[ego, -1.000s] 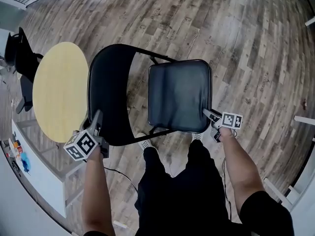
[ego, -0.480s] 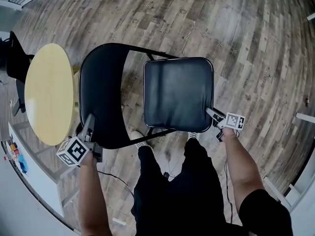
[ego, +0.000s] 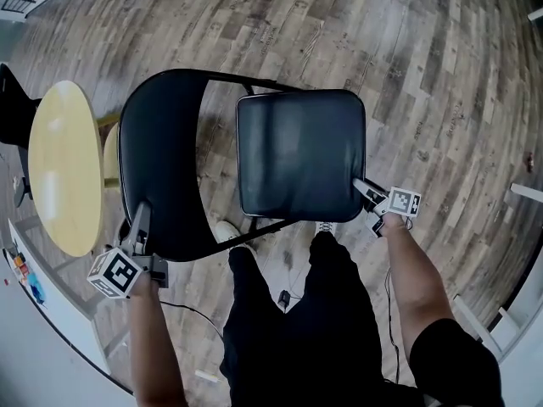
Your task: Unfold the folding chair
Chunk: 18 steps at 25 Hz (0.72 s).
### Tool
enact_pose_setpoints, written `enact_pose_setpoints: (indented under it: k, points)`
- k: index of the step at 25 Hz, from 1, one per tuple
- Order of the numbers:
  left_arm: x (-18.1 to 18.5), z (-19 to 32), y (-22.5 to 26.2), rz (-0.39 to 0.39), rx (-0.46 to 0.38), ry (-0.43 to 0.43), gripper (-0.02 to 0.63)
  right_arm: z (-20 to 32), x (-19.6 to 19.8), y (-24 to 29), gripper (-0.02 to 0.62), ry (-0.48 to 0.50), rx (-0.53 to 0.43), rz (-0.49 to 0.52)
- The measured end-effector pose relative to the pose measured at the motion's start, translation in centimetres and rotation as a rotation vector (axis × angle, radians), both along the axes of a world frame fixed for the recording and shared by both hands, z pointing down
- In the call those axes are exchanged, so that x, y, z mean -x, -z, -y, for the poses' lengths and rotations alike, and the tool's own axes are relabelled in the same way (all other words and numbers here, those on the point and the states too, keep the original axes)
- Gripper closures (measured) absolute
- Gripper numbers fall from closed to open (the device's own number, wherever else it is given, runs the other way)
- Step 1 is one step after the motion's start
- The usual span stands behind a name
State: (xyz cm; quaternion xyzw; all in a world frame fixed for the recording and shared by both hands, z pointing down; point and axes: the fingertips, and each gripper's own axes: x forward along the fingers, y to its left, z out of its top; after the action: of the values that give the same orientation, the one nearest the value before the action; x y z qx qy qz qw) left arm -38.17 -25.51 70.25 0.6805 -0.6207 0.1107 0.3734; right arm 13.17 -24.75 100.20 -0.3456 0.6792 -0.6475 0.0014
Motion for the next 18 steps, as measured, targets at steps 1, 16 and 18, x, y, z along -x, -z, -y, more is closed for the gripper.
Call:
enact_pose_setpoints:
  k: [1, 16, 18]
  points:
    - [-0.5, 0.0, 0.1, 0.003, 0.000, -0.001, 0.459, 0.1, -0.3, -0.2, 0.356, 0.000, -0.002, 0.006]
    - [-8.2, 0.4, 1.2, 0.057, 0.004, -0.021, 0.466, 0.7, -4.1, -3.0, 0.356, 0.058, -0.080, 0.093]
    - [-9.3, 0.4, 1.3, 0.067, 0.003, -0.020, 0.466, 0.7, -4.9, -3.8, 0.356, 0.060, -0.074, 0.096]
